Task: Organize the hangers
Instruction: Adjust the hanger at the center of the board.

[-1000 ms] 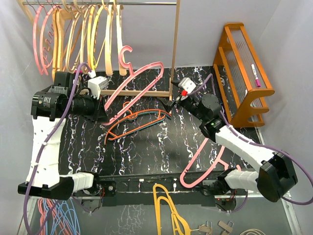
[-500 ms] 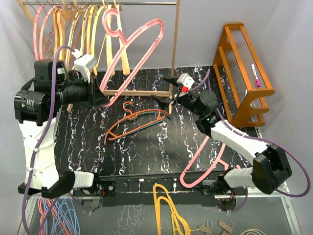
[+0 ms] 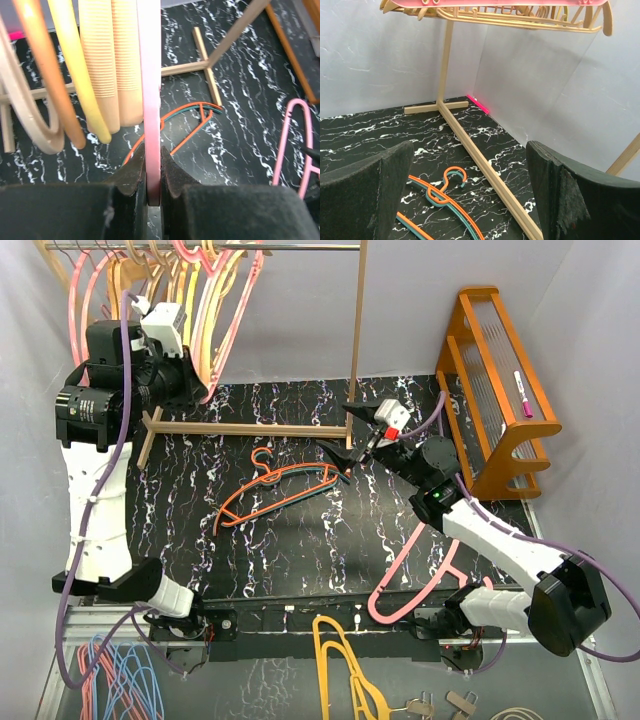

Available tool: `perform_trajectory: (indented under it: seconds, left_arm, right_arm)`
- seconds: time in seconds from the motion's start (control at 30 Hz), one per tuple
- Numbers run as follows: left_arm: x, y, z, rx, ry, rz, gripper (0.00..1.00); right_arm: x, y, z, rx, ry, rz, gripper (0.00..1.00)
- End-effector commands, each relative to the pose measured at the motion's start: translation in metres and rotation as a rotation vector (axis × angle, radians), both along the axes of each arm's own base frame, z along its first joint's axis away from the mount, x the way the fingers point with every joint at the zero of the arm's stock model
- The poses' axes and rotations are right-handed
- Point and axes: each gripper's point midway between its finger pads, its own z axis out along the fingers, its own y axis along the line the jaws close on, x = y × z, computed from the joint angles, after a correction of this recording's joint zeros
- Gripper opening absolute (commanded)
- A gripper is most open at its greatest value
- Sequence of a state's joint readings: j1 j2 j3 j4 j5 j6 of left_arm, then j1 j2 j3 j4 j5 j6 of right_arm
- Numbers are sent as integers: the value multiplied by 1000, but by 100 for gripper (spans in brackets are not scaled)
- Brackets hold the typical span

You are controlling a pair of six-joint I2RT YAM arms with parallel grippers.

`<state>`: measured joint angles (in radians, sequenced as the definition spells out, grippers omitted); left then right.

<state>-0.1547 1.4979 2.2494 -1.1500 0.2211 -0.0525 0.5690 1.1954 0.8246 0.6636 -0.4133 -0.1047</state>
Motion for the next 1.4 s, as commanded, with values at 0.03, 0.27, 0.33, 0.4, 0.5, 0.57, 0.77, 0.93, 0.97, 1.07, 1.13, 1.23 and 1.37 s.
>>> perform_trajectory:
  seconds: [0.03, 0.27, 0.33, 0.4, 0.5, 0.57, 0.77, 0.93, 0.97, 1.07, 1.13, 1.23, 1.37]
  left_arm:
    - [11, 43, 41, 57, -202, 246, 0]
    - [19, 84, 46, 199, -232, 430, 0]
    - [19, 89, 40, 218, -225, 453, 0]
    - [17, 93, 35, 234, -221, 464, 0]
    - [15, 90, 34, 259, -204, 426, 0]
    - [16, 84, 34, 286, -182, 360, 0]
    - [31, 86, 22, 412, -109, 293, 0]
    - [42, 81, 22, 440, -130, 236, 0]
    - [44, 79, 21, 441, -130, 227, 0]
    - [49, 76, 12, 439, -90, 210, 0]
    - [54, 76, 6, 438, -68, 217, 0]
    - [60, 77, 5, 436, -79, 233, 0]
    - [67, 79, -1, 457, -54, 237, 0]
  right_arm:
    - [-4, -7, 5, 12, -29, -22, 98]
    - [-6, -8, -8, 1, -6, -18, 98]
    - [-8, -8, -10, -3, -1, -15, 98]
    - [-9, -9, -12, -4, 3, -16, 98]
    - [-10, -10, -16, -11, 8, -14, 99]
    - [-11, -9, -18, -18, 12, -11, 98]
    - [-11, -10, -24, -27, 17, -16, 98]
    - [-10, -12, -30, -34, 25, -24, 98]
    - [-10, -12, -30, -35, 27, -24, 98]
    - [-10, -12, -33, -37, 30, -26, 98]
    - [-10, -13, -34, -40, 32, -28, 99]
    - [-10, -13, -36, -45, 31, -32, 98]
    - [-10, -13, -38, -51, 35, -30, 98]
